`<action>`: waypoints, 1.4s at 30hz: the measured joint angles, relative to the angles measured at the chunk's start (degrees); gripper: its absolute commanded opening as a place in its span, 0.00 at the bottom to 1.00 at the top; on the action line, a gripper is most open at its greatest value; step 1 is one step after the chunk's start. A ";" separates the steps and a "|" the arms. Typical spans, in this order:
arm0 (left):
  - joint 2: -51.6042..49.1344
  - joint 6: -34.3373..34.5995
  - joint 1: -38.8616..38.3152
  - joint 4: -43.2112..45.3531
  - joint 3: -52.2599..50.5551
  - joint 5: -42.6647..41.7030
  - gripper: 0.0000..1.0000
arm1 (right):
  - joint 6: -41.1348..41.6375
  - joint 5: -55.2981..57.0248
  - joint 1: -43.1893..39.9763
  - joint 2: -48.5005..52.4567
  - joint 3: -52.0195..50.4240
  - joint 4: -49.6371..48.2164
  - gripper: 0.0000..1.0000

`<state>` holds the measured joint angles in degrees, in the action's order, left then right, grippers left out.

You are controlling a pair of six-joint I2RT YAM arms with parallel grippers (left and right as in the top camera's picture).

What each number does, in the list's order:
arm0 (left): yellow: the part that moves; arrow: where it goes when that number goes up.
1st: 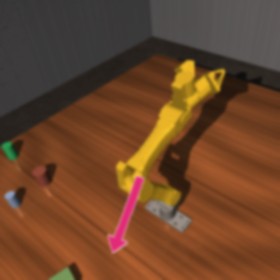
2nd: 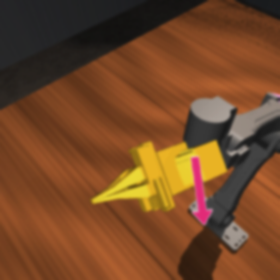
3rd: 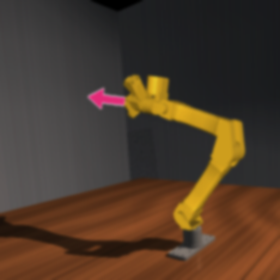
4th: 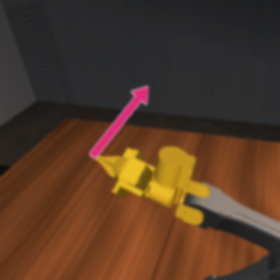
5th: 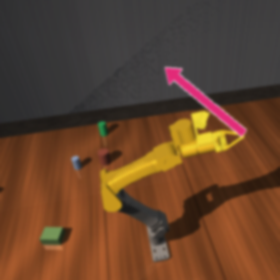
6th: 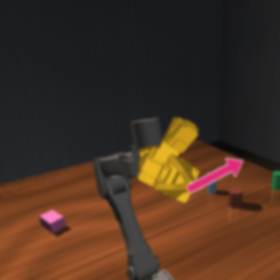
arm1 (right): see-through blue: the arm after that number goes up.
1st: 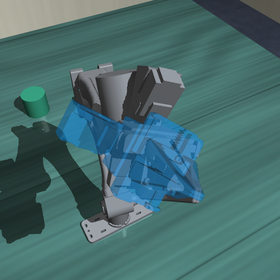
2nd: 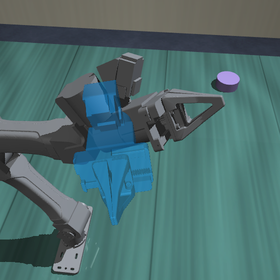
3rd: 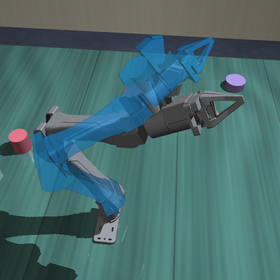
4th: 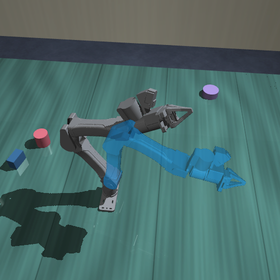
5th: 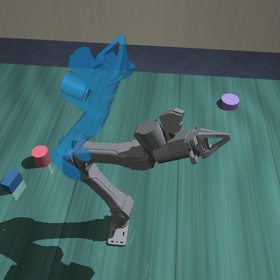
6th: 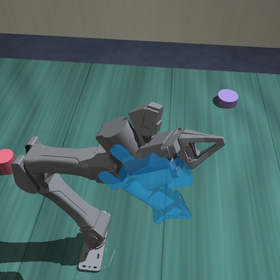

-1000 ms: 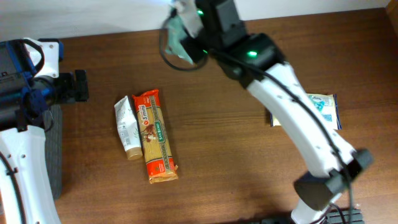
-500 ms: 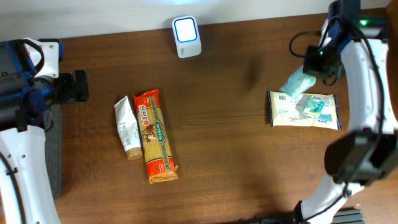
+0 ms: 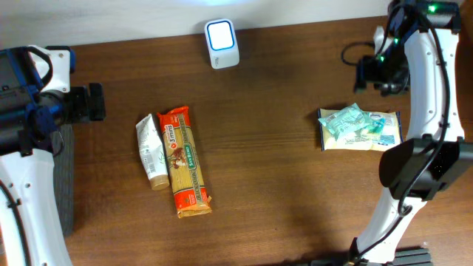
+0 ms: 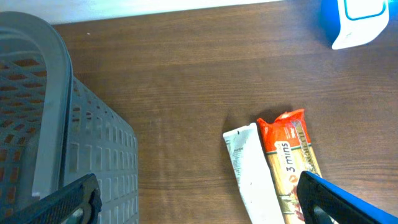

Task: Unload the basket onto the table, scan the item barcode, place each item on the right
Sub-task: 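Move the right gripper to the orange spaghetti pack and grasp it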

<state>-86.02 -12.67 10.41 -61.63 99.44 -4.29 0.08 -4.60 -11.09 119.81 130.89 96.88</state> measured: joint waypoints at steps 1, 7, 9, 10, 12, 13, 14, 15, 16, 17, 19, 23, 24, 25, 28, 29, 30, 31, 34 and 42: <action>0.00 0.00 0.00 -0.02 0.00 0.02 0.99 | -0.48 -3.30 1.86 -0.28 1.53 -0.37 0.91; 0.00 0.00 0.00 0.02 0.00 0.00 0.99 | 0.39 -24.02 18.29 -0.33 -3.65 -20.52 0.99; 0.00 0.00 0.00 -0.04 0.00 0.00 0.99 | 1.64 -26.43 24.65 -0.13 -8.09 -26.91 0.99; 0.00 0.00 0.00 -0.07 0.00 0.00 0.99 | 2.80 -27.17 27.96 0.09 -11.02 -30.91 0.95; 0.00 0.00 0.00 -0.07 0.00 0.02 0.99 | 7.19 -28.33 34.36 1.49 -18.14 -39.93 0.84; 0.00 0.00 0.00 -0.07 0.00 0.00 0.99 | 9.22 -28.48 36.65 2.56 -20.68 -43.52 0.79; 0.00 0.00 0.00 -0.09 0.00 0.02 0.99 | 11.30 -28.52 38.14 3.43 -22.86 -48.22 0.77; 0.00 0.00 0.00 -0.15 0.00 0.00 0.99 | 13.35 -28.28 39.41 4.66 -24.28 -50.73 0.76; 0.00 0.00 0.00 -0.13 0.00 0.00 0.99 | 15.39 -27.63 40.87 6.58 -25.27 -52.39 0.75; 0.00 0.00 0.00 -0.11 0.00 0.00 0.99 | 16.31 -26.84 41.86 7.91 -25.62 -53.35 0.75; 0.00 0.00 0.00 -0.11 0.00 0.00 0.99 | 17.70 -25.51 43.91 10.49 -25.75 -55.17 0.69; 0.00 0.00 0.00 -0.11 0.00 0.00 0.99 | 18.62 -24.83 46.21 13.62 -25.79 -55.58 0.68; 0.00 0.00 0.00 -0.13 0.00 0.00 0.99 | 18.75 -24.81 46.75 14.56 -25.81 -55.56 0.66; 0.00 0.00 0.00 -0.11 0.00 0.00 0.99 | 18.82 -24.96 47.04 15.06 -25.83 -55.63 0.64; 0.00 0.00 0.00 -0.13 0.00 0.00 0.99 | 18.99 -24.85 47.25 15.06 -26.10 -56.13 0.52; 0.00 0.00 0.00 -0.11 0.00 0.00 0.99 | 19.15 -24.83 47.28 15.06 -26.23 -56.30 0.31; 0.00 0.00 0.00 -0.13 0.00 0.00 0.99 | 19.04 -25.03 47.30 15.08 -26.56 -56.48 0.17; 0.00 0.00 0.00 -0.13 0.00 0.00 0.99 | 18.95 -25.49 47.34 15.10 -26.77 -56.46 0.13; 0.00 0.00 0.00 -0.11 0.00 0.00 0.99 | 19.74 -26.73 47.28 15.04 -26.77 -56.70 0.04; 0.00 0.00 0.00 -0.11 0.00 0.00 0.99 | 11.82 -26.27 43.34 12.48 -24.48 -41.70 0.04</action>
<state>-86.02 -12.67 10.41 -61.73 99.44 -4.29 11.90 -30.87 32.25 132.29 106.41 55.18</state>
